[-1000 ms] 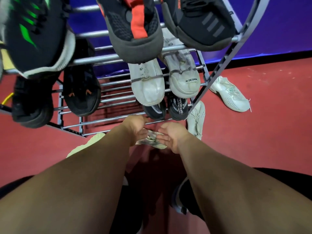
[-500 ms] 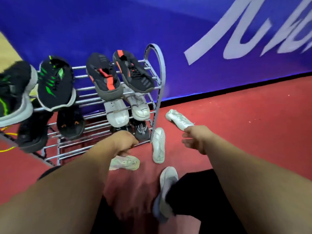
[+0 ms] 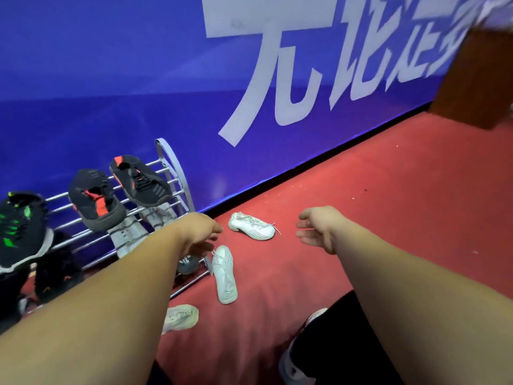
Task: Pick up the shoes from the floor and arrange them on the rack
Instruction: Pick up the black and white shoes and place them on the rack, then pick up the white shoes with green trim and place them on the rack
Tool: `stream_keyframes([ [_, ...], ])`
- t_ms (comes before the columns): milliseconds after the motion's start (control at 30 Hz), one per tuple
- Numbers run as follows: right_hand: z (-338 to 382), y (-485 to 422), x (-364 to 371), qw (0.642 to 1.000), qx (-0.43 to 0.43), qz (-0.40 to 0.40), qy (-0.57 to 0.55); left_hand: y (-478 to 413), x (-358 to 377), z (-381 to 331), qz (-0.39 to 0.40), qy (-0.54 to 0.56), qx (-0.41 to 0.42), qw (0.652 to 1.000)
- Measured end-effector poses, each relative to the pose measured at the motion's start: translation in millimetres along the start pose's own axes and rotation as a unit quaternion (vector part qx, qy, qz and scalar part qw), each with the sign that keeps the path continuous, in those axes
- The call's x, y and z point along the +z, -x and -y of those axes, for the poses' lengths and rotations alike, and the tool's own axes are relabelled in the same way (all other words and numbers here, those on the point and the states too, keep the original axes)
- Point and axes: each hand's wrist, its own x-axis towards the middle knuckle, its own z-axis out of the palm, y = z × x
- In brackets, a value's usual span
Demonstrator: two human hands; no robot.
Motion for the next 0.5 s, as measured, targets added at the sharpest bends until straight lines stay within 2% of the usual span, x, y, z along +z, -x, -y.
stream_keyframes([
  [233,2,-19,-37,1.000,0.005,-0.011,-0.024,-22,41,-40,0.016,0.001,0.001,1.000],
  [500,-15,-102,-11,0.998,0.054,-0.022,-0.035,-110,67,-23,0.023,0.003,-0.034,0.999],
])
